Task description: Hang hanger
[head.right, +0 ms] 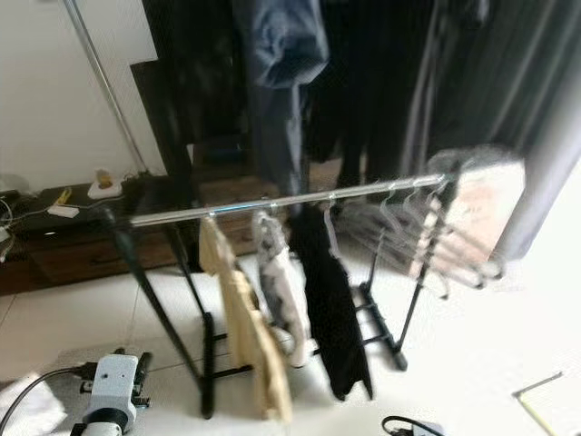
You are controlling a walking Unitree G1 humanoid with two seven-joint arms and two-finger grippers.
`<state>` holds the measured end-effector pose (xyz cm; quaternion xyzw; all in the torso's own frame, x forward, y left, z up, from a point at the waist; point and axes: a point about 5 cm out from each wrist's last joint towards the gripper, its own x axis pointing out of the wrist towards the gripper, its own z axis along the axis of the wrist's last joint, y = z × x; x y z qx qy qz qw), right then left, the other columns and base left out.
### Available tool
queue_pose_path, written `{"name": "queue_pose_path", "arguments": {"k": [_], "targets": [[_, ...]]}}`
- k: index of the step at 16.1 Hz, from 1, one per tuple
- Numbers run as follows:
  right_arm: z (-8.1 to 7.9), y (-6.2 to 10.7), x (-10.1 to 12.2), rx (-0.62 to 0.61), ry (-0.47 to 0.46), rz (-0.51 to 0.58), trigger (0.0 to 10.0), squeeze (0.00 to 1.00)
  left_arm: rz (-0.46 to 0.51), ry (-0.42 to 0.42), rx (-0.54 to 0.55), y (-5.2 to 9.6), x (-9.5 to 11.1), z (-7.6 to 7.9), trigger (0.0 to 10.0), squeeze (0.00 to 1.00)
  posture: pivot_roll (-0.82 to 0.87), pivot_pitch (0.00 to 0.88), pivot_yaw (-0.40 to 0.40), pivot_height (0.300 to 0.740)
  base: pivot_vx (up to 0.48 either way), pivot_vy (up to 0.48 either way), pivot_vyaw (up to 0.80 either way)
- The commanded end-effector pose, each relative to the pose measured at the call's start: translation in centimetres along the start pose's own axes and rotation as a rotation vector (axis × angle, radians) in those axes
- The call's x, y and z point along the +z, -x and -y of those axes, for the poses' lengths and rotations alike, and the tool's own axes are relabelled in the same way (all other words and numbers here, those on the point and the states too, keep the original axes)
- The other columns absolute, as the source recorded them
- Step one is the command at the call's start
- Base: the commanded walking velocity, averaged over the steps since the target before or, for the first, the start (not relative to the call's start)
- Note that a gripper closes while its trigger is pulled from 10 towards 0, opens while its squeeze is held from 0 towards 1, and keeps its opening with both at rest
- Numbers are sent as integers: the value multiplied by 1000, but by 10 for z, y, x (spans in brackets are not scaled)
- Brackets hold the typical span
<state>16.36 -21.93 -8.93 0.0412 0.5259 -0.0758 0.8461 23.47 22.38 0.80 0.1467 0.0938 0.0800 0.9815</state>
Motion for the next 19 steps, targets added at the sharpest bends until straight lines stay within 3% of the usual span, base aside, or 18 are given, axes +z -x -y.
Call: {"name": "queue_pose_path", "arguments": {"k": [1, 7, 16, 19], "targets": [[-6, -1, 0, 18, 1, -3, 10000, 0, 14, -13, 4, -1, 2, -5, 10000, 0, 80, 0, 18, 740, 0, -480, 0], [-6, -1, 1, 23, 25, -4, 10000, 0, 47, -1, 3, -7, 14, -5, 10000, 0, 82, 0, 17, 740, 0, -480, 0], [-4, 0, 1, 25, 59, -10, 10000, 0, 139, -23, -104, -10, 39, 13, 10000, 0, 83, 0, 8, 740, 0, 0, 0], [-5, 0, 1, 31, 72, -10, 10000, 0, 119, -7, -57, -10, 37, 7, 10000, 0, 82, 0, 7, 740, 0, 0, 0]]}}
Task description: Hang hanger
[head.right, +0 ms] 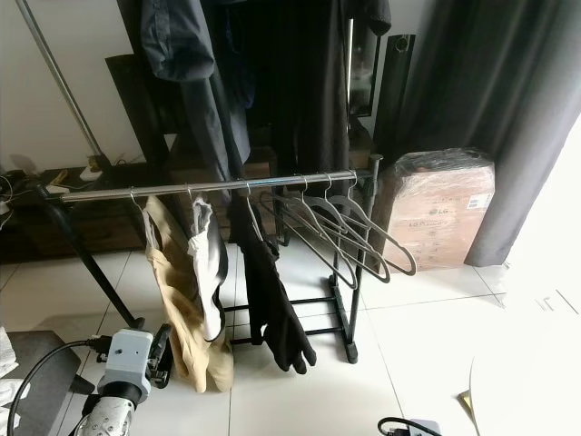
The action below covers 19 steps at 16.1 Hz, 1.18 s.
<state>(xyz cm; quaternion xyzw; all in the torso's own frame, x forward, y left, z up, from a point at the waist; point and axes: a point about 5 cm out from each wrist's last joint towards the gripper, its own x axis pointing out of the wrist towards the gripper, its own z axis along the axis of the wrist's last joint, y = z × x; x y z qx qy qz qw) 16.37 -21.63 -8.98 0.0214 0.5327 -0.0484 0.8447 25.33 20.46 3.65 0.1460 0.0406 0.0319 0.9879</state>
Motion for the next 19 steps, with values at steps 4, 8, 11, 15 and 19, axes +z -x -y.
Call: {"name": "queue_pose_path", "arguments": {"k": [4, 8, 11, 15, 19], "targets": [[-3, 0, 3, 14, 18, 3, 10000, 0, -8, 33, 73, -1, 3, -12, 10000, 0, 84, 0, 8, 740, 0, 0, 0], [-4, 0, 3, 16, 20, 3, 10000, 0, -6, 49, 86, 0, 4, -14, 10000, 0, 85, 0, 8, 740, 0, 0, 0], [-4, -1, 3, 18, 21, 3, 10000, 0, -4, 48, 86, -1, 4, -15, 10000, 0, 84, 0, 9, 740, 0, 0, 0], [-4, -1, 3, 19, 22, 3, 10000, 0, -2, 33, 59, -1, 6, -11, 10000, 0, 82, 0, 10, 740, 0, 0, 0], [-4, -1, 3, 21, 24, 4, 10000, 0, -2, 32, 54, -1, 6, -9, 10000, 0, 83, 0, 10, 740, 0, 0, 0]]}}
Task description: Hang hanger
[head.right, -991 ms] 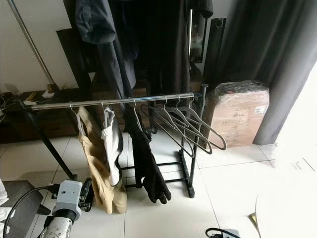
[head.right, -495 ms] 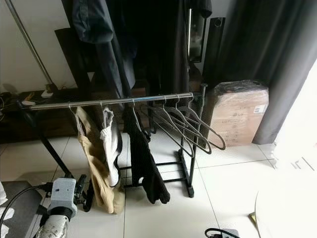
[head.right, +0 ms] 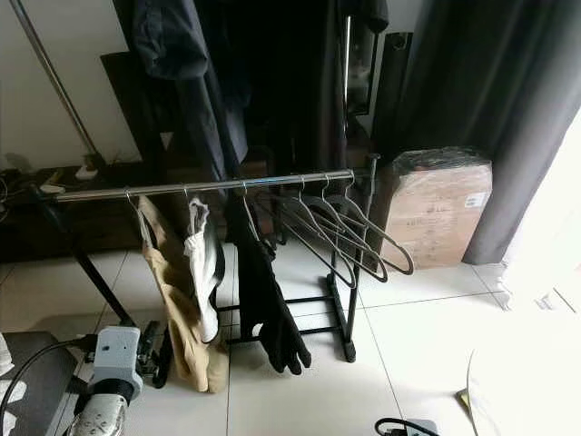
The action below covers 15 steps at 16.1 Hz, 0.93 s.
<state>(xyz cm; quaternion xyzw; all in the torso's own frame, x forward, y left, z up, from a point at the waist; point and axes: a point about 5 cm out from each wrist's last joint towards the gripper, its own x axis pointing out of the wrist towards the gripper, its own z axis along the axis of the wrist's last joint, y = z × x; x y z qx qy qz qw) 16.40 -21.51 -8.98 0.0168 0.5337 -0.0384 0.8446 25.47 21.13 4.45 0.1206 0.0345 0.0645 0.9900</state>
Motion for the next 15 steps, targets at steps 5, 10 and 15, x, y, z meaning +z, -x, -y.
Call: {"name": "queue_pose_path", "arguments": {"k": [5, 10, 15], "targets": [[-3, 0, 4, 10, 10, 6, 10000, 0, -3, -19, -2, 1, 1, -2, 10000, 0, 86, 0, 7, 740, 0, 0, 0], [-3, 0, 5, 10, 13, 7, 10000, 0, -3, -13, 15, 1, 2, -4, 10000, 0, 86, 0, 4, 740, 48, 0, 0], [-2, 0, 5, 10, 14, 9, 10000, 0, -1, -10, 19, 0, 3, -4, 10000, 0, 86, 0, 2, 740, 323, 0, 0]]}}
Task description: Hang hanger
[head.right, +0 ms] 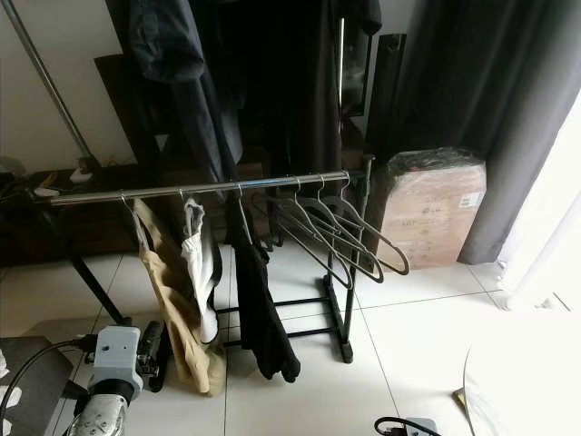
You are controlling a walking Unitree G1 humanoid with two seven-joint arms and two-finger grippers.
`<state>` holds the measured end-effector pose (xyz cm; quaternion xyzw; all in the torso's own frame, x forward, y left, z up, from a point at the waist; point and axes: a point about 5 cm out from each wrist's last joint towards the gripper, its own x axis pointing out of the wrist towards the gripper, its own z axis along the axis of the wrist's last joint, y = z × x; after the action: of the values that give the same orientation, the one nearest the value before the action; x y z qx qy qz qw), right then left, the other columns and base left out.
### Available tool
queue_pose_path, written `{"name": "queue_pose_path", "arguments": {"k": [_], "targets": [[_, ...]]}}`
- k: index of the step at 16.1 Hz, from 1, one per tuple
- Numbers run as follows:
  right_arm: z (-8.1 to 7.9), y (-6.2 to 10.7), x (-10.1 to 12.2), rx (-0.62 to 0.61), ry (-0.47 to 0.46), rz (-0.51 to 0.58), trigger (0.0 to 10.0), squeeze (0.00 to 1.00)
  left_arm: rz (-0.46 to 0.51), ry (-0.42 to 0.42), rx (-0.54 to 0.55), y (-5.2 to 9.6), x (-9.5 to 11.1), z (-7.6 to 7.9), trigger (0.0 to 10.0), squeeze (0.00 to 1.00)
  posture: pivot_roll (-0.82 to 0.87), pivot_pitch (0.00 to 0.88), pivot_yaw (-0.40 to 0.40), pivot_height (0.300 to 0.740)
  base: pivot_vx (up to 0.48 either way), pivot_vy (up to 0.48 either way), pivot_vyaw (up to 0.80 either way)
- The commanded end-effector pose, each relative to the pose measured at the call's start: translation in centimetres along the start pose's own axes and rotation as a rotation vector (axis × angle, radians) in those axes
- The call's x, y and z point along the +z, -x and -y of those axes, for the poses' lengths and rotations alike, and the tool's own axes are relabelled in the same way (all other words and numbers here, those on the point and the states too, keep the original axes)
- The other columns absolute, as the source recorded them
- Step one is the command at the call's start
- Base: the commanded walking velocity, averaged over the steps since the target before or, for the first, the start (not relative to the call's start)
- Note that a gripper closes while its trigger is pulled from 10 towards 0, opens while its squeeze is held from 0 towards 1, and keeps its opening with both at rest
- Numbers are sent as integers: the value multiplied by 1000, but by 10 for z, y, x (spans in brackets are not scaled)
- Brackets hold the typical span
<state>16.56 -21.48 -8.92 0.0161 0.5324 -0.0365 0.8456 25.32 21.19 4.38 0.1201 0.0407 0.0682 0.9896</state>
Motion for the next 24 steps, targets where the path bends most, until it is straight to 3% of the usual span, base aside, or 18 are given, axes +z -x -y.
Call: {"name": "queue_pose_path", "arguments": {"k": [1, 12, 17, 24], "targets": [[-2, 0, 4, 8, 12, 6, 10000, 0, 13, -11, 14, -1, 4, -3, 10000, 0, 86, 0, 2, 740, 341, 0, 0], [-2, 0, 6, 28, 53, 14, 10000, 0, 17, -8, 36, -1, 6, -5, 10000, 0, 89, 0, -5, 740, 361, 0, 0], [-3, 0, 7, 44, 46, 22, 10000, 0, 21, -9, 40, -2, 8, -6, 10000, 0, 89, 0, -7, 740, 375, 0, 421], [-3, 0, 7, 37, 38, 16, 10000, 0, 22, -3, 23, -3, 10, -5, 10000, 0, 89, 0, -7, 740, 379, 0, 0]]}}
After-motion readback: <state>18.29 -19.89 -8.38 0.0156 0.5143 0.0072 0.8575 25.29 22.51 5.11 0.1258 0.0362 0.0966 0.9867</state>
